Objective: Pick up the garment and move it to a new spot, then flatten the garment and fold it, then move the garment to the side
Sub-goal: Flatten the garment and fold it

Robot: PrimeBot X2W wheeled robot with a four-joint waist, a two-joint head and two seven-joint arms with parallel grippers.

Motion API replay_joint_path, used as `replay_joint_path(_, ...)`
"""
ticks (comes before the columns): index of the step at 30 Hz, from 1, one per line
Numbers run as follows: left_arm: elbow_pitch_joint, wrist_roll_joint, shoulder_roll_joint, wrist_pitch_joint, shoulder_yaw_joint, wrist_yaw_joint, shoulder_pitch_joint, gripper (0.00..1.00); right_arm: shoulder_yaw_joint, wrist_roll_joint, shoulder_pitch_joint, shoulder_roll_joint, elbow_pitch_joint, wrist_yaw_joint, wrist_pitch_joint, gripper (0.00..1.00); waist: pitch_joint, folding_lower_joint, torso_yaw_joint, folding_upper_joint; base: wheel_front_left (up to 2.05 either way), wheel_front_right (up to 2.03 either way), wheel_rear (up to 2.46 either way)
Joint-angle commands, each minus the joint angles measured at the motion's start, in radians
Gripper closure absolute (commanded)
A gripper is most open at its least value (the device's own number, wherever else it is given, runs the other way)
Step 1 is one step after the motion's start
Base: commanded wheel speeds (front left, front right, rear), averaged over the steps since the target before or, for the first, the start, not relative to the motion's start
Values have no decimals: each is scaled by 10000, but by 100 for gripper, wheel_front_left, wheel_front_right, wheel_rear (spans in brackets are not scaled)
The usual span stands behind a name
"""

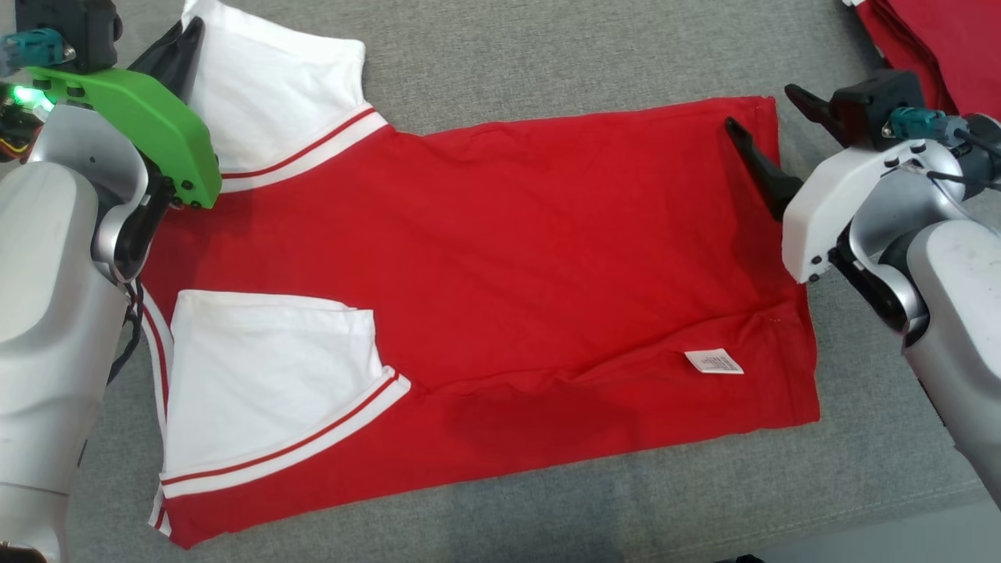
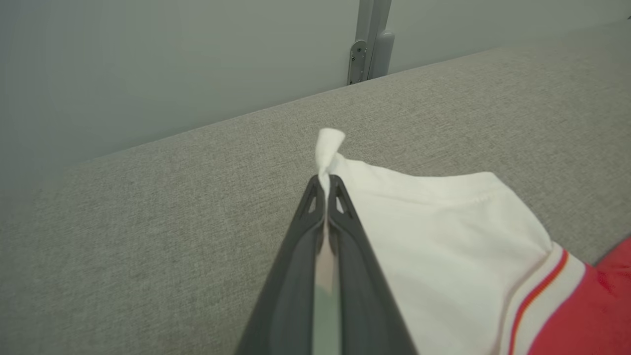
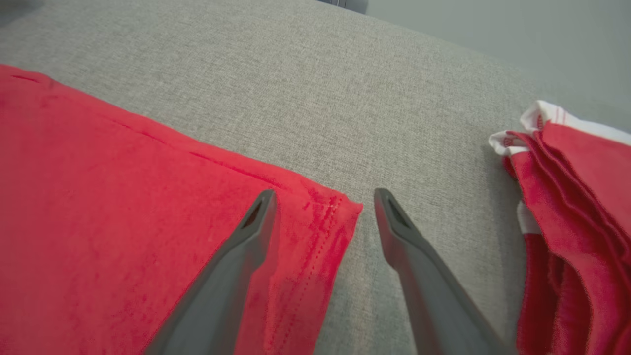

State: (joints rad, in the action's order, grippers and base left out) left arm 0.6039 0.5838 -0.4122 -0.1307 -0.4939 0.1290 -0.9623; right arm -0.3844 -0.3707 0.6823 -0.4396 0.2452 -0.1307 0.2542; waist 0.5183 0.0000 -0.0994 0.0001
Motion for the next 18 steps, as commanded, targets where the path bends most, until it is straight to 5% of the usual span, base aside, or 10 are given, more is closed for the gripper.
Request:
replay_joint_path(1,-107,169,-7,76,-43,13,137,100,-131,-100,198,-121,99,0,161,0,-127,0,205,-1,0,0,0)
replay_joint_path(11,-541,433,-17,186,-389,15,145,100,-1040,-850,1114,-532,1478,0,1174,5,10,0,568,-1,0,0,0)
replay_joint_path(12,-551,458,-14,194,-405,15,143,100,-1156,-936,1173,-551,1601,0,1228,24,12,0,590,-1,0,0,0)
replay_joint_path(13,-562,486,-14,222,-421,15,143,100,-1258,-997,1227,-573,1692,0,1267,56,11,0,608,-1,0,0,0)
replay_joint_path(14,-570,502,-19,243,-433,15,148,100,-1333,-1049,1271,-587,1767,0,1276,64,7,0,620,-1,0,0,0)
replay_joint_path(16,-594,521,-50,287,-466,15,174,100,-1466,-1166,1330,-635,1881,1,1252,100,-28,0,631,-1,0,0,0)
replay_joint_path(18,-645,584,-115,379,-463,15,206,100,-1508,-1225,1415,-696,1941,9,1106,100,-88,0,624,-1,0,0,0)
